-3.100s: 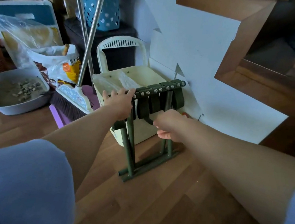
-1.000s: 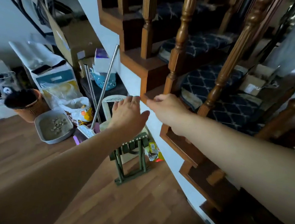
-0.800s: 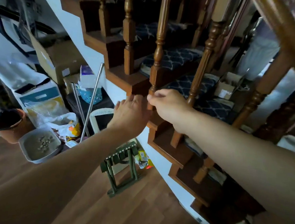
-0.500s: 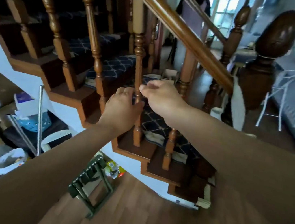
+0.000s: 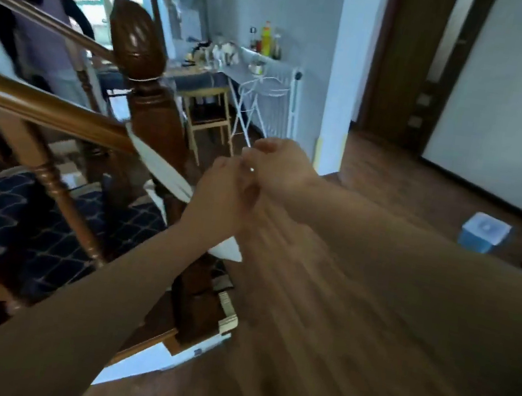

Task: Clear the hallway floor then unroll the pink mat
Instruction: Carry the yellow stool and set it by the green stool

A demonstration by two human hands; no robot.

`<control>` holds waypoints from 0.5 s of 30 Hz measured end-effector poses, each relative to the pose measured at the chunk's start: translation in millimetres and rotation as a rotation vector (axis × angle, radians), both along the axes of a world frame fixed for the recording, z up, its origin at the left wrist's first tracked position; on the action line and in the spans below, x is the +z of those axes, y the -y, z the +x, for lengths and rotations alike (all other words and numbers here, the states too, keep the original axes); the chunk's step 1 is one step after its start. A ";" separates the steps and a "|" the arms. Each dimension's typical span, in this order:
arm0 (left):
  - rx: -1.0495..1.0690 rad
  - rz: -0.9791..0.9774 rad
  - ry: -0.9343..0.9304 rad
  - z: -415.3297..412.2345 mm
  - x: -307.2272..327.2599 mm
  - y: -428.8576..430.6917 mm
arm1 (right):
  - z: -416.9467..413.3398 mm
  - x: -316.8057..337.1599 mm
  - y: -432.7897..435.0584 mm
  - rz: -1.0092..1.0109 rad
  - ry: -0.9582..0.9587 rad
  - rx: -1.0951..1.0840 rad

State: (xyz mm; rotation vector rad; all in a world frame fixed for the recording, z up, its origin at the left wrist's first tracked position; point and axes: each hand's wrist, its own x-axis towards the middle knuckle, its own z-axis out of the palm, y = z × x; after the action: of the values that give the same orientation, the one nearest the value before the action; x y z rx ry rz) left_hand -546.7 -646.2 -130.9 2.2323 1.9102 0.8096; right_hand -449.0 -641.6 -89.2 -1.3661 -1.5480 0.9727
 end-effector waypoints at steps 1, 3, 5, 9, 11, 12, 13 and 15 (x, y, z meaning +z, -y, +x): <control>-0.019 0.022 -0.035 20.5 -0.8 -11.2 | 20.8 -1.1 -6.7 0.004 0.012 -0.042; -0.120 0.067 -0.082 68.5 -3.2 -36.0 | 70.3 -4.1 -23.4 0.006 0.024 -0.134; -0.230 0.074 -0.097 116.8 -4.7 -55.1 | 120.6 -8.9 -40.6 -0.002 0.050 -0.233; -0.402 0.033 -0.055 208.8 -10.7 -92.1 | 223.0 -18.7 -73.2 -0.059 0.099 -0.339; -0.400 -0.004 0.054 249.6 -16.1 -108.1 | 269.3 -24.5 -89.6 -0.087 0.102 -0.373; -0.390 -0.035 0.085 269.8 -20.5 -116.2 | 292.5 -28.7 -96.7 -0.103 0.098 -0.397; -0.393 -0.073 0.094 285.9 -24.1 -124.1 | 310.7 -33.2 -102.1 -0.119 0.087 -0.420; -0.457 -0.109 0.093 325.3 -35.9 -142.8 | 349.7 -41.1 -112.5 -0.151 0.078 -0.490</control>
State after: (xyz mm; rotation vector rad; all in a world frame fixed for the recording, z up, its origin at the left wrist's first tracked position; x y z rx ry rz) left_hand -221.4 -503.4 -166.8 2.3745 1.2896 0.7004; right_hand -99.3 -529.1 -130.3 -1.7982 -1.1245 0.7444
